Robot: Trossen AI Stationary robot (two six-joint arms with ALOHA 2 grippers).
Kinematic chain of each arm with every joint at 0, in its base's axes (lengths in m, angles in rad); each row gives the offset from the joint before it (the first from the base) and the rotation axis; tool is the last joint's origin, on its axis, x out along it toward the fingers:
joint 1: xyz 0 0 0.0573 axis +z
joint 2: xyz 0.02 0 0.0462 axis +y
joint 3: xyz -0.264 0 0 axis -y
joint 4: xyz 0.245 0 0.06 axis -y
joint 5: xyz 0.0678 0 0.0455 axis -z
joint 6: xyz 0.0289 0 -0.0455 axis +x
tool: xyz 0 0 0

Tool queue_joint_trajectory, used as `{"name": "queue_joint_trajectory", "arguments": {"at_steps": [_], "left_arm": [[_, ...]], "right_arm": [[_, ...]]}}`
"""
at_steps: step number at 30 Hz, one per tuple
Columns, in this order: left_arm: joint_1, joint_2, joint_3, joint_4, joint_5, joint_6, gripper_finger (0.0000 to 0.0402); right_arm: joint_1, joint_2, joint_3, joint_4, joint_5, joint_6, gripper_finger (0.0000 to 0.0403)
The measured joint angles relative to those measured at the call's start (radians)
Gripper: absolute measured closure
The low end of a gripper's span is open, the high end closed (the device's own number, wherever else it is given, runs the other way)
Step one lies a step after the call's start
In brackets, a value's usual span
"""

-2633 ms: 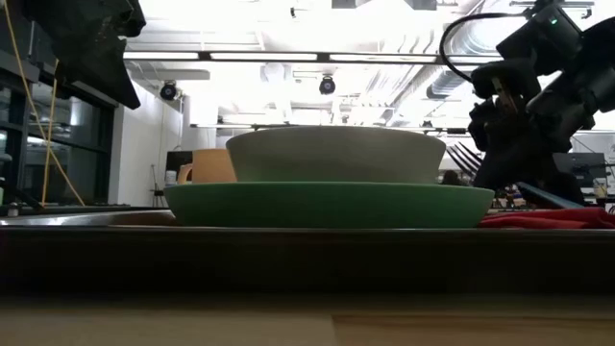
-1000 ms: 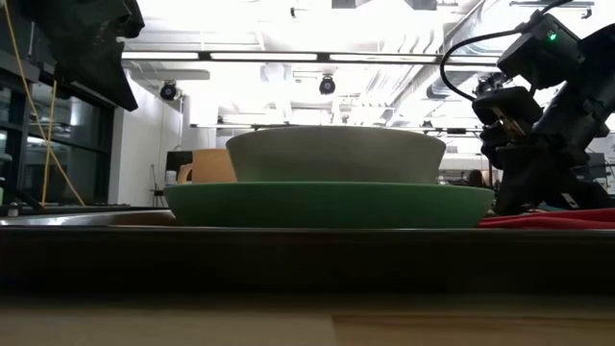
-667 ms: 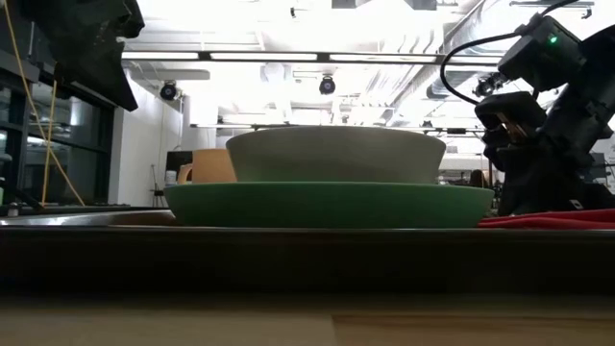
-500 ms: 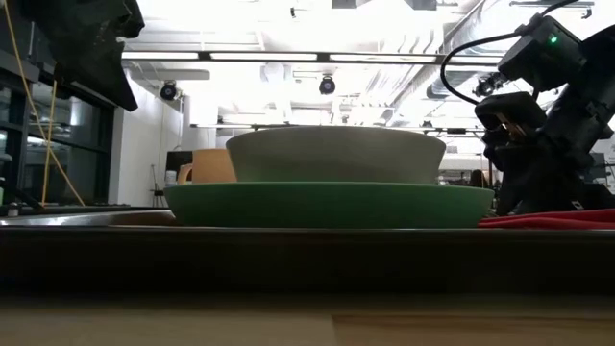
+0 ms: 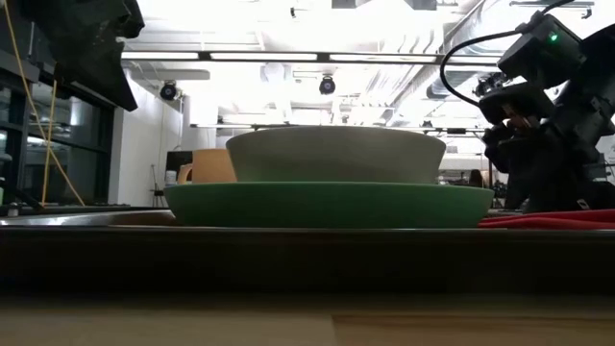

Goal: Set up tray
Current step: Put the fork on top of the table napkin on the serving tray, then adjust the table napkin on the serving tray

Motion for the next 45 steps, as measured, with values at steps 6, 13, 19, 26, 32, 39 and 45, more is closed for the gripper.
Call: {"name": "queue_joint_trajectory", "arguments": {"at_steps": [6, 13, 19, 26, 32, 39, 45], "left_arm": [[0.000, 0.000, 0.000, 0.000, 0.000, 0.002, 0.0357], [0.000, 0.000, 0.000, 0.000, 0.013, 0.017, 0.0357], [0.000, 0.000, 0.000, 0.000, 0.013, 0.018, 0.0357], [0.000, 0.000, 0.000, 0.000, 0.013, 0.018, 0.0357], [0.000, 0.000, 0.000, 0.000, 0.013, 0.017, 0.0357], [0.000, 0.000, 0.000, 0.000, 0.013, 0.017, 0.0357], [0.000, 0.000, 0.000, 0.001, 0.013, 0.017, 0.0357]], "right_arm": [[0.000, 0.000, 0.000, -0.018, -0.028, 0.011, 0.0304], [0.000, 0.000, 0.000, -0.041, -0.087, 0.049, 0.0304], [0.000, 0.000, 0.000, -0.035, -0.105, 0.075, 0.0304], [0.000, 0.000, 0.000, -0.032, -0.128, 0.096, 0.0304], [0.000, 0.000, 0.000, -0.030, -0.132, 0.100, 0.0304], [0.000, 0.000, 0.000, 0.013, -0.128, 0.099, 0.0304], [0.000, 0.000, 0.000, -0.008, -0.136, 0.097, 0.0304]]}}
